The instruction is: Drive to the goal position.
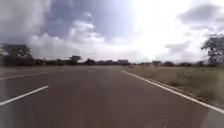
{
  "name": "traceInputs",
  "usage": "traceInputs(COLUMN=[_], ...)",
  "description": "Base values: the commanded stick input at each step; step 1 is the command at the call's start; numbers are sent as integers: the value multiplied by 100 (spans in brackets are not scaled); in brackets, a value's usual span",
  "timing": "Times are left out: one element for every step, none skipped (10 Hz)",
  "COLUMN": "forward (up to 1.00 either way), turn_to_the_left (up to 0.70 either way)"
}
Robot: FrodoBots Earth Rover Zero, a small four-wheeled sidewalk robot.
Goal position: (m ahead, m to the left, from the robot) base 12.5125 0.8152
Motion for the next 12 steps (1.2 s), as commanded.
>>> traceInputs(forward=[100, 100, 100, 100, 100, 100, 100, 100, 100, 100, 100, 100], turn_to_the_left=[0, 0, 0, 0, 0, 0, 0, 0, 0, 0, 0, 0])
